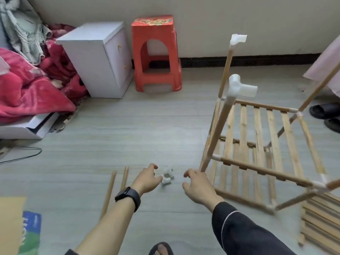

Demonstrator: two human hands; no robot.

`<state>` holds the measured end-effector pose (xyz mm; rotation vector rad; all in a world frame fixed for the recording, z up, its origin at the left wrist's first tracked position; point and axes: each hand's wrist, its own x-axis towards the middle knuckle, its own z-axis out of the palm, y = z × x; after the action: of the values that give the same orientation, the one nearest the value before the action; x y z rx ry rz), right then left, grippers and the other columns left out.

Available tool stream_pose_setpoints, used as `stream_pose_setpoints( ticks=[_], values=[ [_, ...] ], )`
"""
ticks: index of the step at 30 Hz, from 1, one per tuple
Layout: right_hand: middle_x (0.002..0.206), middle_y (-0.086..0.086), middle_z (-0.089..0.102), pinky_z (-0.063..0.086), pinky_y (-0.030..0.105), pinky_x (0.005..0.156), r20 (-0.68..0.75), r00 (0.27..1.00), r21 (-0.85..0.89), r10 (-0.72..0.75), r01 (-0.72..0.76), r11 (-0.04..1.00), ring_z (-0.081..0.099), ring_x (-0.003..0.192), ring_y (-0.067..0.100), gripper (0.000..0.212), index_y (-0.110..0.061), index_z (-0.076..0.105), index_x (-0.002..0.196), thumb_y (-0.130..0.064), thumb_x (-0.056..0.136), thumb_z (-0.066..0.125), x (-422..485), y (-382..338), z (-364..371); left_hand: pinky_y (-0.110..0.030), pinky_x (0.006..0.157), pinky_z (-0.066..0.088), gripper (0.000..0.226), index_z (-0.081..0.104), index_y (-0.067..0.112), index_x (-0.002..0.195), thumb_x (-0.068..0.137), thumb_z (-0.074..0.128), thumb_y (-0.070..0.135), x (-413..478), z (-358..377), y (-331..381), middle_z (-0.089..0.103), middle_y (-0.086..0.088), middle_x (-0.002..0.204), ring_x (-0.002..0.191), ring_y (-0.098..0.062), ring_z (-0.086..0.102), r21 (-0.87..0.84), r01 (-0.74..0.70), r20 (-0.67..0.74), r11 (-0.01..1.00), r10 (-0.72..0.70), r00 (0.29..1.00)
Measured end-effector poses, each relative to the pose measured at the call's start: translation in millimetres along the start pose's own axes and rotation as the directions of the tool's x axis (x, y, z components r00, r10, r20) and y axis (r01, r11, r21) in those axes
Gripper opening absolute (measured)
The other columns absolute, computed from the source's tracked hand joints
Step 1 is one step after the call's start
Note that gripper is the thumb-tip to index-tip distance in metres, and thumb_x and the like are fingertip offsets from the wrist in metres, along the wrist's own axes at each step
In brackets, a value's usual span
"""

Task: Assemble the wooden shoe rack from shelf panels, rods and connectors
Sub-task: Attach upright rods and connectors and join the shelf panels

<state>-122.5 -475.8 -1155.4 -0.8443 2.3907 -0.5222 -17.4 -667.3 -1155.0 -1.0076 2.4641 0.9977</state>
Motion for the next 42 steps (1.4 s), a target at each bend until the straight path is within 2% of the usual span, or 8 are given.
stream_pose_setpoints(
  ticks=[6,11,19,25,28,32,37,42],
  values=[
    [0.148,0.01,0.038,0.042,0.041,0.106,0.227,0.973,-0.151,-0.034,0.07,0.986,0.041,0.134,0.03,0.063,-0.036,0.027,0.155,-0.016,0.098,0.045,90.7,4.5,56.9,-0.041,0.099,0.049,0.057,0.035,0.036,0.146,0.093,0.056,0.036,60.5,52.4,-44.7,0.052,-0.01,0.132,0.117,-0.027,0.056,-0.019,0.031,0.103,0.999,-0.028,0.994],
    [0.139,0.011,0.036,0.051,0.039,0.084,0.317,0.948,-0.212,-0.013,0.084,0.974,0.057,0.105,0.031,0.082,-0.051,0.008,0.156,-0.012,0.096,0.048,150.5,8.4,94.7,-0.037,0.084,0.052,0.043,0.043,0.046,0.132,0.091,0.057,0.045,102.2,83.0,-66.5,0.057,0.003,0.112,0.106,-0.021,0.059,0.047,-0.049,0.147,0.998,0.042,0.988],
    [0.123,0.016,0.045,0.049,0.041,0.083,0.293,0.956,-0.336,0.026,0.078,0.939,0.059,0.104,0.04,0.034,-0.018,0.04,0.136,-0.015,0.102,0.041,176.4,5.9,113.1,-0.037,0.082,0.052,0.023,0.057,0.032,0.118,0.097,0.056,0.043,114.3,64.4,-99.4,0.063,0.007,0.1,0.1,-0.022,0.062,0.029,-0.041,0.034,0.999,0.04,0.999],
    [0.109,0.003,0.051,0.041,0.036,0.073,0.111,0.984,-0.204,-0.143,0.163,0.965,0.049,0.085,0.026,0.027,-0.026,0.047,0.132,-0.032,0.106,0.041,133.3,-46.8,35.4,-0.026,0.079,0.045,0.021,0.061,0.035,0.105,0.09,0.067,0.049,76.3,-6.8,-67.8,0.071,0.011,0.092,0.082,-0.012,0.07,-0.278,-0.033,-0.177,0.96,-0.017,0.984],
    [0.103,0.0,0.054,0.04,0.034,0.074,0.0,0.967,-0.13,-0.253,0.251,0.959,0.054,0.09,0.026,0.028,-0.028,0.049,0.131,-0.033,0.104,0.044,91.5,-86.8,-24.0,-0.031,0.071,0.056,0.021,0.062,0.027,0.108,0.093,0.07,0.039,42.9,-58.4,-24.6,0.076,0.003,0.091,0.068,-0.012,0.072,-0.511,-0.146,-0.277,0.847,-0.002,0.961],
    [0.101,0.002,0.066,0.045,0.032,0.077,-0.142,0.922,-0.049,-0.359,0.356,0.933,0.061,0.096,0.025,0.027,-0.028,0.055,0.127,-0.03,0.1,0.049,10.7,-127.6,-105.2,-0.023,0.06,0.048,0.021,0.062,0.012,0.11,0.103,0.056,0.031,-17.7,-120.6,44.0,0.076,-0.001,0.092,0.063,-0.011,0.069,-0.688,-0.307,-0.359,0.658,0.059,0.932],
    [0.077,-0.017,0.051,0.035,0.016,0.061,-0.344,0.827,-0.081,-0.445,0.446,0.891,0.049,0.066,0.0,0.028,-0.031,0.058,0.127,-0.03,0.099,0.055,-98.2,-131.5,-198.3,-0.03,0.064,0.047,0.033,0.063,0.011,0.101,0.107,0.043,0.037,-98.9,-165.8,124.5,0.061,0.002,0.072,0.057,-0.016,0.061,-0.778,-0.417,-0.394,0.469,0.152,0.906],
    [0.087,-0.017,0.051,0.038,0.014,0.065,-0.569,0.728,-0.019,-0.382,0.453,0.891,0.054,0.066,-0.006,0.038,-0.034,0.052,0.139,-0.03,0.101,0.054,-174.7,-90.1,-270.9,-0.024,0.046,0.037,0.035,0.061,0.009,0.095,0.108,0.041,0.036,-157.6,-164.0,206.3,0.053,0.006,0.055,0.044,-0.009,0.04,-0.76,-0.524,-0.448,0.385,0.274,0.851]
  ],
)
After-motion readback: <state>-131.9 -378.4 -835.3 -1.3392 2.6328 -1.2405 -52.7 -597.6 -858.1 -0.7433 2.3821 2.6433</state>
